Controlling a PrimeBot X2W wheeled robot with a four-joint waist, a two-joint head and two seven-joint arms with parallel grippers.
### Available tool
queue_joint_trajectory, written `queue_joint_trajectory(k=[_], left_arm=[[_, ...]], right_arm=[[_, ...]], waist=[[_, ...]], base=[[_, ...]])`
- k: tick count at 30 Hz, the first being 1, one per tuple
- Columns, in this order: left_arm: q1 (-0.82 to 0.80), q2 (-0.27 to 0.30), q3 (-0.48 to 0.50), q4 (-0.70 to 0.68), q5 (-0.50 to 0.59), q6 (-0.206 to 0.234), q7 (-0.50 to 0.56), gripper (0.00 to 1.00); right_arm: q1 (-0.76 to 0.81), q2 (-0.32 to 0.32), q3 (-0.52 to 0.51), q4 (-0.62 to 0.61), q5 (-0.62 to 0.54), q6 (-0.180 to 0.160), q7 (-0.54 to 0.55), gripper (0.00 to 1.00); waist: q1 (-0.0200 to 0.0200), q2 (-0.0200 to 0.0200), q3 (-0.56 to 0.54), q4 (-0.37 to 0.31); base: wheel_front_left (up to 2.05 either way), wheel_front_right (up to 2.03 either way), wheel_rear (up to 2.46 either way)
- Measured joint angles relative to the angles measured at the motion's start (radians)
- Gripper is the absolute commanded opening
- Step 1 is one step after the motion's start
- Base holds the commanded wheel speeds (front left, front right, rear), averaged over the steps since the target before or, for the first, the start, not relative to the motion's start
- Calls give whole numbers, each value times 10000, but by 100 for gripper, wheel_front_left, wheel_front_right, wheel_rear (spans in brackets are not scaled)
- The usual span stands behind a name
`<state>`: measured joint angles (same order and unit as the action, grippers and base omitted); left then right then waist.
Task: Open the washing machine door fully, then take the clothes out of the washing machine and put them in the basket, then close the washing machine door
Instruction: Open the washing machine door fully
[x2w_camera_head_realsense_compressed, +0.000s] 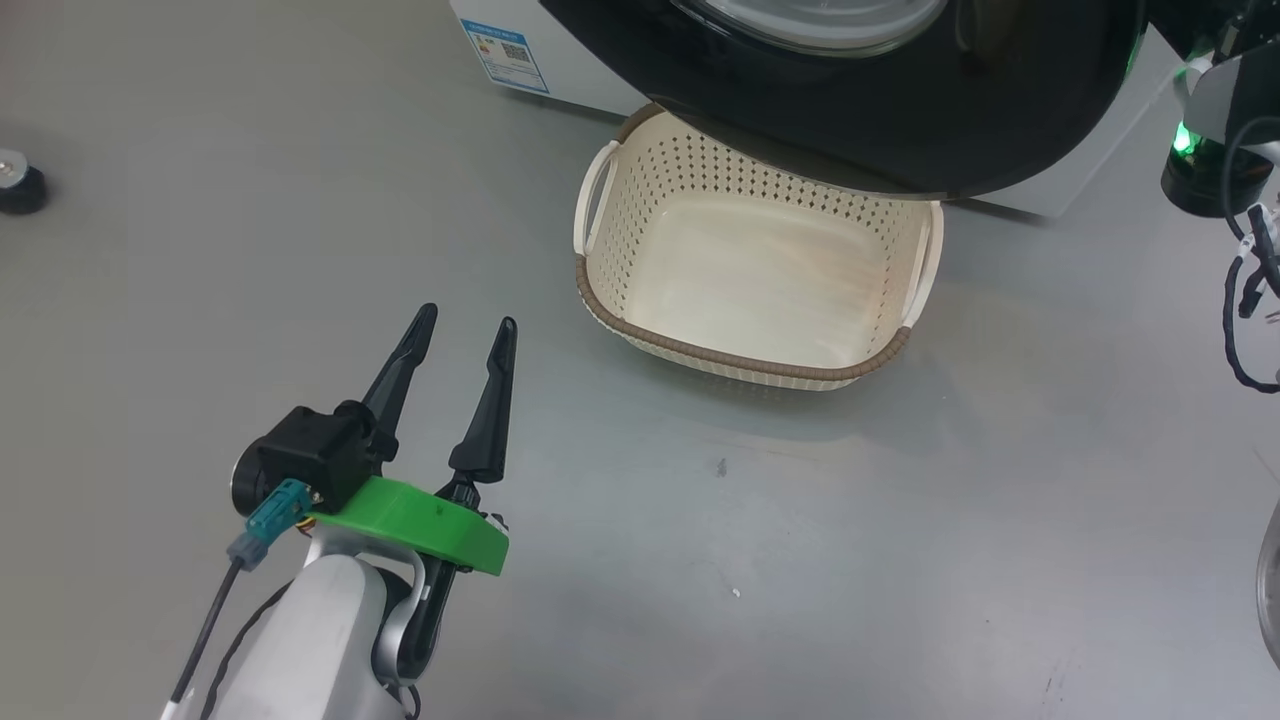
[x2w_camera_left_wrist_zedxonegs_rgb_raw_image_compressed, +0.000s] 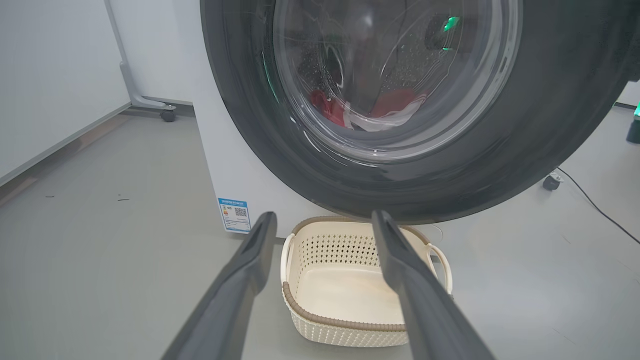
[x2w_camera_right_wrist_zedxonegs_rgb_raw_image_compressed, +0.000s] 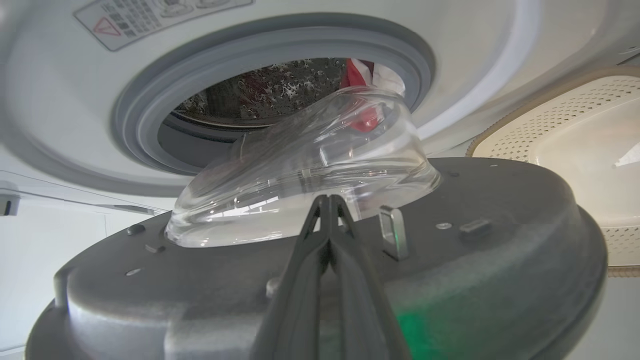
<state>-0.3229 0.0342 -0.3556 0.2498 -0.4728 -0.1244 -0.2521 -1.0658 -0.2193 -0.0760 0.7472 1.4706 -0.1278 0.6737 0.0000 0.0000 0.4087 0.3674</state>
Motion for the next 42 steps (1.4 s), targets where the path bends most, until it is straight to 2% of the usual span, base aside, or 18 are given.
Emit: queue_joint_trajectory(k=[10, 12, 17, 25, 27, 42], left_arm=[[138, -6, 35, 6, -104, 0, 0, 100], [231, -4, 35, 27, -104, 0, 0, 100], [270, -2, 88, 59, -96, 0, 0, 100], [568, 136, 305, 182, 8, 0, 0, 100], [646, 159, 336, 221, 10, 0, 0, 100], [1434, 332, 997, 215, 111, 0, 0, 100]], right_arm=[[103, -77, -119, -445, -40, 2, -307, 0], [111, -253, 88, -656, -412, 63, -552, 0], [592, -1012, 1147, -982, -2025, 721, -1037, 0], [1259, -1260, 1977, -1643, -3505, 1992, -2249, 0], [1522, -1371, 2176, -1758, -3881, 2220, -2573, 0], [4115, -1375, 3758, -2869, -5979, 2414, -4719, 0]], waist=[[0, 0, -149, -132], [0, 0, -219, -140], [0, 0, -450, -177], [0, 0, -959, -313], [0, 0, -1101, -367], [-1, 0, -2113, -1053]], base=[[0, 0, 0], [0, 0, 0], [0, 0, 0], [0, 0, 0], [0, 0, 0], [0, 0, 0]])
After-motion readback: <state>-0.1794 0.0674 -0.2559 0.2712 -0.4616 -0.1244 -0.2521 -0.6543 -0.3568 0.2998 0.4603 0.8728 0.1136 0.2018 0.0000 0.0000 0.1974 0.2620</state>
